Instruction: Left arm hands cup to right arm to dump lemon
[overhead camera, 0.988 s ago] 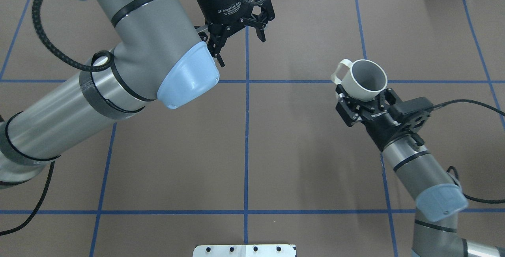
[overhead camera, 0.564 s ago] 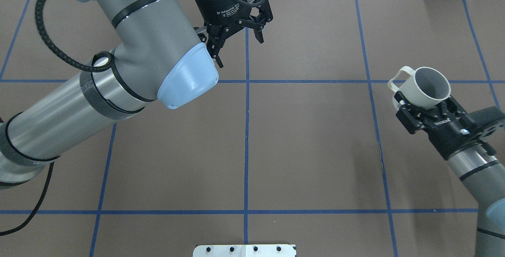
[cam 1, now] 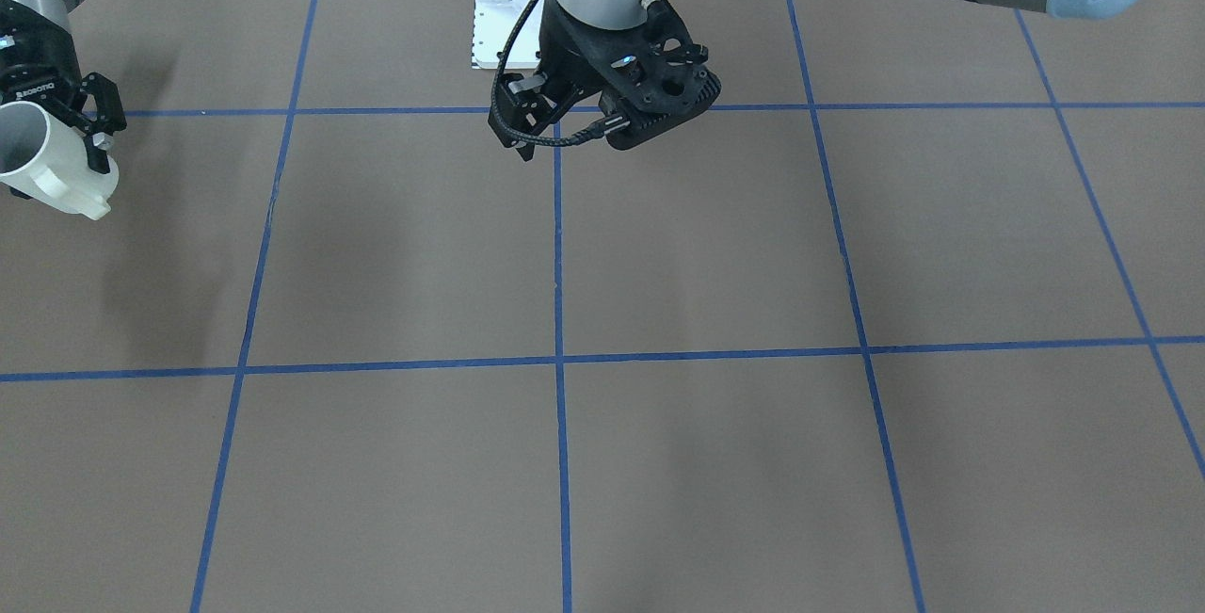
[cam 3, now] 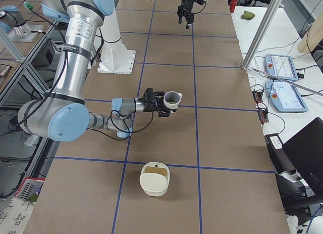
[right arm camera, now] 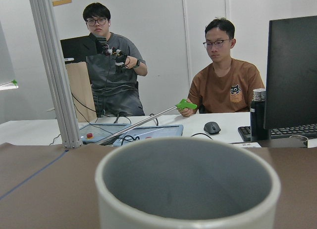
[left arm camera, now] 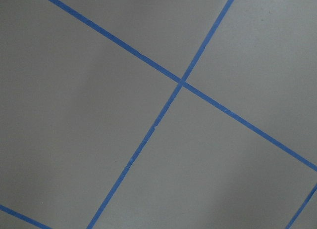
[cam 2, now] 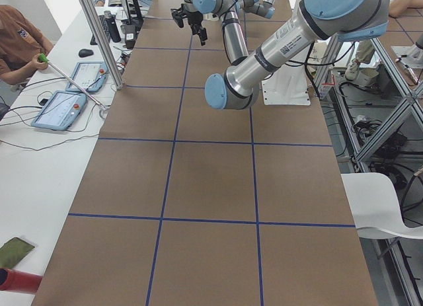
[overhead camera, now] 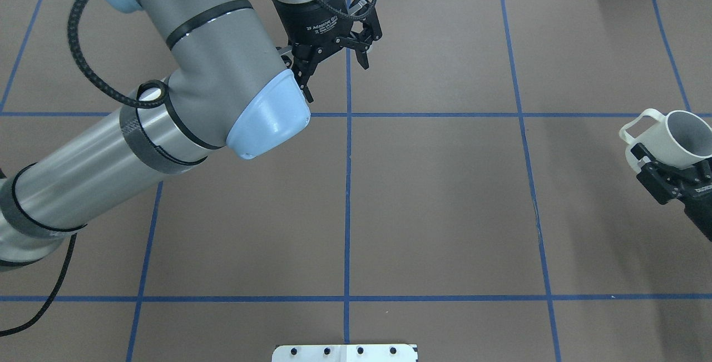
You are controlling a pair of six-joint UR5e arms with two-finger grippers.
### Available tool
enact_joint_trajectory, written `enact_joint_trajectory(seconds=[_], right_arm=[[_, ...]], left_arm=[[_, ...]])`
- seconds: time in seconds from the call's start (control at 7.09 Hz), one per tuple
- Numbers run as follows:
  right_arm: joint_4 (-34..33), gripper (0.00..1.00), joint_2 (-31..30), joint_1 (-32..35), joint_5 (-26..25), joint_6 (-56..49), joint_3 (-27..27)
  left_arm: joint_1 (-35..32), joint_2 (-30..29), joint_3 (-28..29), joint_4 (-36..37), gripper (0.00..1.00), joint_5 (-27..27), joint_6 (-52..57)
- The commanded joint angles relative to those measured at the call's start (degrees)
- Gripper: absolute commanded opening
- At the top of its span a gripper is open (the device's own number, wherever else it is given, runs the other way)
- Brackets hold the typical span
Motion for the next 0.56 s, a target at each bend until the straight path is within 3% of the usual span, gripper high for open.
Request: enact_joint_trajectory(seconds=[0.0,0.14,0.42], right_arm=[[5.3,0.4,-0.56,3.79,2.81,0.28,-5.07],[5.39,0.4,-0.64,7.38,6.92,2.63,-7.51],[5.74,0.41,-2.4,17.74,21.05,9.05,-10.26]], left_arm=[[0.68,1.03,0.04,-0.47,1.0,0.02,-0.1],[0.95,1.3,0.04,-0.48,1.0,0.02,-0.19],[1.21,1.22,-0.05,-0.48,1.0,0.02,-0.36]])
